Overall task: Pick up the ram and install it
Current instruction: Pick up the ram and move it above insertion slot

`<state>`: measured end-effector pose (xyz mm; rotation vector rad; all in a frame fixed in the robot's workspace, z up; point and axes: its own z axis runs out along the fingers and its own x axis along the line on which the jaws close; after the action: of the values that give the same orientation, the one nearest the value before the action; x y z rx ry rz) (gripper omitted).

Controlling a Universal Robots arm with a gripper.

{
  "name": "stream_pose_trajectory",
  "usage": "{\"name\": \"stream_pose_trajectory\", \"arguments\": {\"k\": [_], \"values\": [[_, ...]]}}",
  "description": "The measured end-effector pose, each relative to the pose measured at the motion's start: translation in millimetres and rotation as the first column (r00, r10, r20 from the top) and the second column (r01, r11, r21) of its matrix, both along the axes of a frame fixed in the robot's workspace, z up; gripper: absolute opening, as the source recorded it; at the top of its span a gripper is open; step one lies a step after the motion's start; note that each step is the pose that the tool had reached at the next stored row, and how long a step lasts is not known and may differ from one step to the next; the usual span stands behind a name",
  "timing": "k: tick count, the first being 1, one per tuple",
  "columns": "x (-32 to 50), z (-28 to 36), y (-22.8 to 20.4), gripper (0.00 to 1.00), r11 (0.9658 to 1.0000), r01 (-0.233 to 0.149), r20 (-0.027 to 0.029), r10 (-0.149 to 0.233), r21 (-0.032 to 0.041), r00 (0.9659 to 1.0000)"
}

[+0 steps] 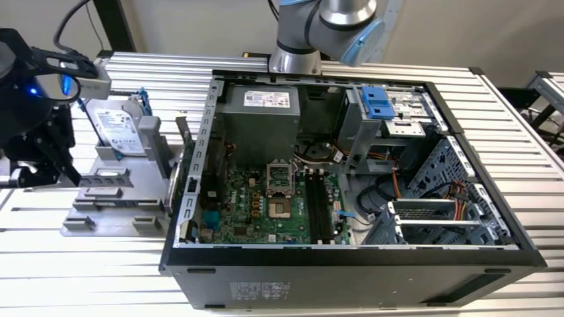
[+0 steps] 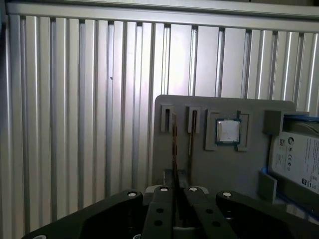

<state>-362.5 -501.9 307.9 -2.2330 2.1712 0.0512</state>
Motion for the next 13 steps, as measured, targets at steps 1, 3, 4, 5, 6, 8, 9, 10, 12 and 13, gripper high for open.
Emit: {"name": "stream_pose_trajectory", "arguments": {"k": [1,3,4,5,6,8,9,10,12,13], "values": [[0.0,1.3,0.0,0.0,1.0,0.0,0.0001,0.0,0.0,1.0],[0.0,3.5,0.0,0.0,1.0,0.0,0.0,0.0,0.0,1.0],[0.0,4.6,0.0,0.0,1.0,0.0,0.0,0.0,0.0,1.0],[0.0,5.6,0.0,0.0,1.0,0.0,0.0,0.0,0.0,1.0],[0.0,6.7,0.0,0.0,1.0,0.0,0.0,0.0,0.0,1.0],[0.1,8.9,0.0,0.0,1.0,0.0,0.0,0.0,0.0,1.0],[0.1,10.1,-0.1,0.0,1.0,0.0,0.0,0.0,0.0,1.0],[0.1,11.2,0.0,0.0,1.0,0.0,0.0,0.0,0.0,1.0],[0.1,13.3,0.0,0.0,1.0,0.0,0.0,0.0,0.0,1.0],[0.0,14.4,0.0,0.0,1.0,0.0,0.0,0.0,0.0,1.0]]}}
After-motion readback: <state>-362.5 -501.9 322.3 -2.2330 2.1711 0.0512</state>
